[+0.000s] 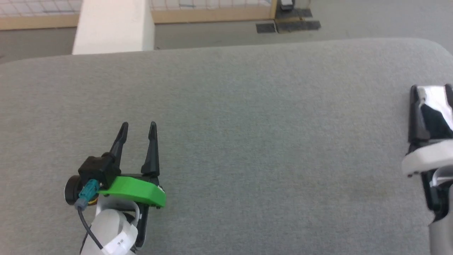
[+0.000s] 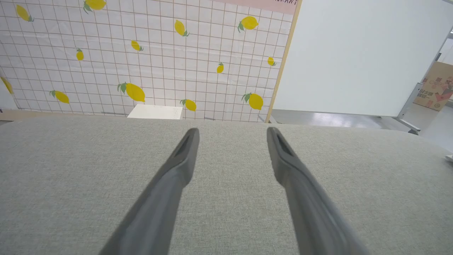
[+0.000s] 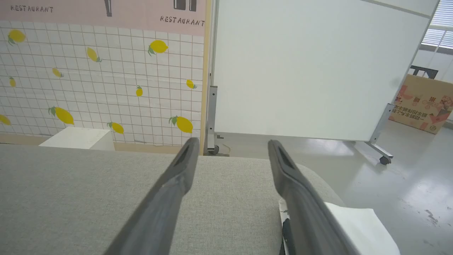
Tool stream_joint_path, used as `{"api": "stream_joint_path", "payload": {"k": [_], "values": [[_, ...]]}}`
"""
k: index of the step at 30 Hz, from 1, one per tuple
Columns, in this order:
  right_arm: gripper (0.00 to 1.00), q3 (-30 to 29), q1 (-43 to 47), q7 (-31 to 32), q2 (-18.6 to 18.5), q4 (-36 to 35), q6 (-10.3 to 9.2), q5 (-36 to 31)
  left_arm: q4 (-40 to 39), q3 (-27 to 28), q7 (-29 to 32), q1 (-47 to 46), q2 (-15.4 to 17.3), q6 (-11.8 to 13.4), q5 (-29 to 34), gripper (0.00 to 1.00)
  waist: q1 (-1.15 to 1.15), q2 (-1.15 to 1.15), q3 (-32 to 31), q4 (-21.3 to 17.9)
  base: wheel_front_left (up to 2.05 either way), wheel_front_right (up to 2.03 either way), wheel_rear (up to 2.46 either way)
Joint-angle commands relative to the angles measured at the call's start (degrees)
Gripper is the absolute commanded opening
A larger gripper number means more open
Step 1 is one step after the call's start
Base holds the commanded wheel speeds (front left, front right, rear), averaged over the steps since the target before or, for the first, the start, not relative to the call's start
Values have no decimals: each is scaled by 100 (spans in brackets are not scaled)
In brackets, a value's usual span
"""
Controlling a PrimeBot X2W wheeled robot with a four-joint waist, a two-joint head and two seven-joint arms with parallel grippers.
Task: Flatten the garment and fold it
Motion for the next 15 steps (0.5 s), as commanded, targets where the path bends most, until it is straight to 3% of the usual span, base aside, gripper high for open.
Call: {"api": "stream_joint_path", "payload": {"k": [1, 6, 15], "values": [[100, 66, 217, -67, 115, -153, -10, 66, 33, -10, -27, 88, -40, 13, 23, 100, 0, 0, -462, 481, 0, 0, 0], [100, 127, 839, -216, 428, -610, -10, 58, 66, -79, -27, 228, -108, 18, 53, 100, 0, 0, -632, 719, 0, 0, 0], [100, 348, 1671, -392, 697, -633, -10, -89, 171, -131, -28, 585, -167, 45, 53, 100, 0, 0, -1022, 881, 0, 0, 0]]}}
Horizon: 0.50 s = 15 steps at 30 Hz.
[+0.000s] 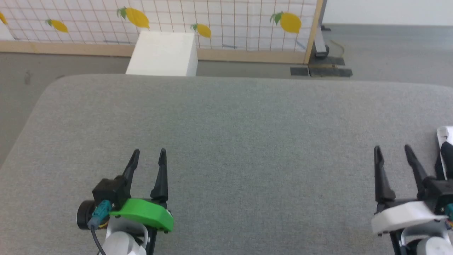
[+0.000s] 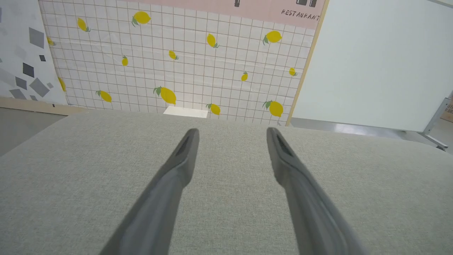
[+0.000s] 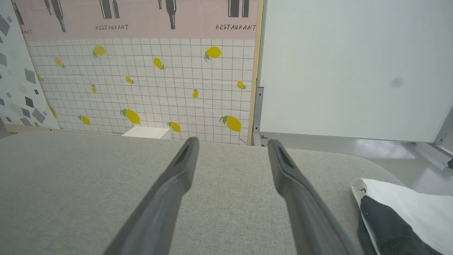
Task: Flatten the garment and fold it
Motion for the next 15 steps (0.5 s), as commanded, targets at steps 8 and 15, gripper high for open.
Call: {"api": "stream_joint_path", "payload": {"k": [8, 15], "values": [[100, 33, 556, -62, 66, -56, -10, -26, 36, -51, -28, 403, -47, 81, 29, 100, 1, 0, -426, 250, 0, 0, 0], [100, 67, 723, -54, 68, -54, -10, 100, 47, -66, -28, 524, -52, 136, 4, 100, 1, 0, -498, 291, 0, 0, 0]]}}
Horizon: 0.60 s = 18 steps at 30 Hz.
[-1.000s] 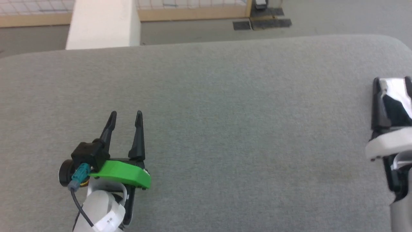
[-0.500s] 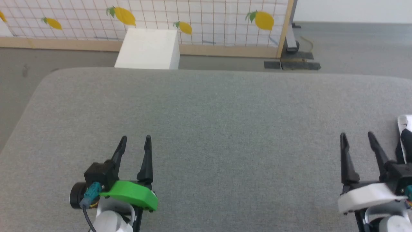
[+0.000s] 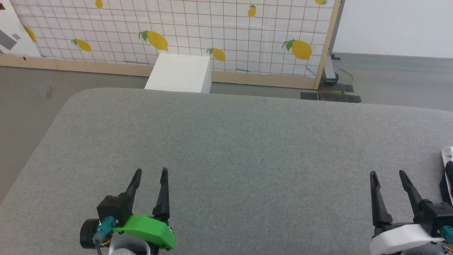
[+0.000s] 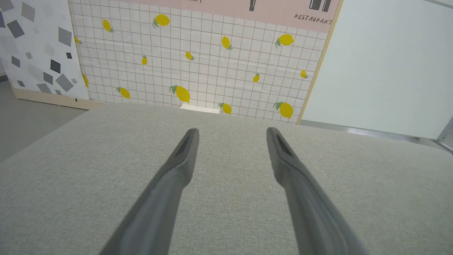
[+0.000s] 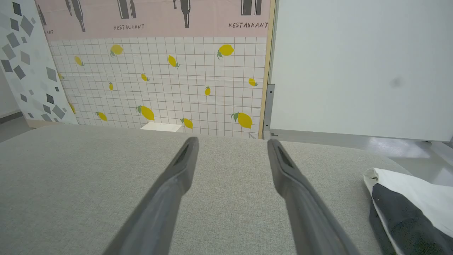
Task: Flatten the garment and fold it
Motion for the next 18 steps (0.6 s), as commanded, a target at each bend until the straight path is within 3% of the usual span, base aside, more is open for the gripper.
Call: {"api": "stream_joint_path", "payload": {"k": [1, 7, 8, 18], "values": [[100, 10, 88, -13, 13, -25, -10, 43, 12, -9, -28, 86, -27, 36, 0, 100, 1, 0, -6, 5, 0, 0, 0], [100, 47, 144, 30, 13, -53, -10, 106, 20, -25, -28, 125, -28, 91, -97, 100, 1, 0, -24, 4, 0, 0, 0], [0, 39, 86, 36, 0, -18, 0, 70, 4, -20, 1, 23, -2, 55, -70, 0, 1, 0, -24, 4, 0, 0, 0], [0, 36, 85, 36, 0, -12, 1, 69, 0, -17, 4, 17, 0, 50, -65, 0, 1, 0, -24, 3, 0, 0, 0]]}}
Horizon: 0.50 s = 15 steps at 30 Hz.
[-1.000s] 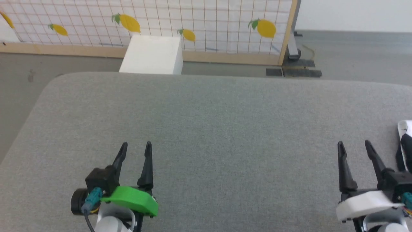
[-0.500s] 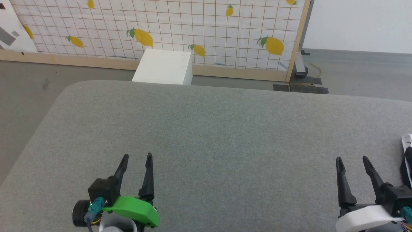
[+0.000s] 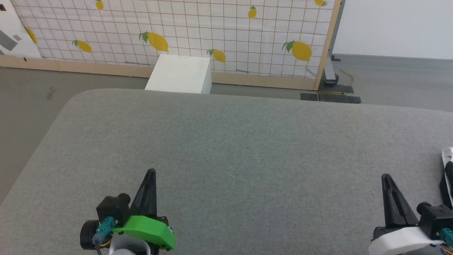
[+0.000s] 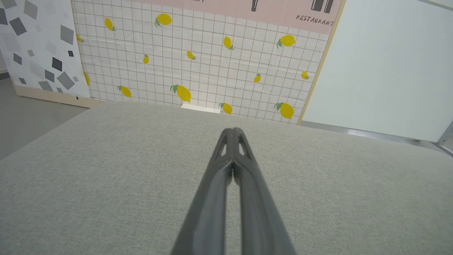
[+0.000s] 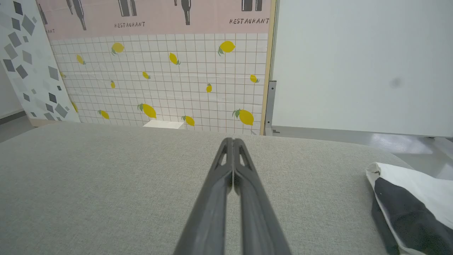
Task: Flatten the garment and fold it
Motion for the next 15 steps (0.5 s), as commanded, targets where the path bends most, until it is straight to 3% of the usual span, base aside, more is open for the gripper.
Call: {"api": "stream_joint_path", "payload": {"k": [1, 15], "values": [[0, 1, -1, 1, 0, 0, 0, 0, -1, 1, 3, 0, 0, -1, 1, 0, 0, 0, 1, -1, 0, 0, 0], [0, 80, -59, 106, 0, -30, -1, -33, -124, 54, 145, 23, -3, 33, 130, 0, 0, 0, 38, -35, 0, 0, 0]]}}
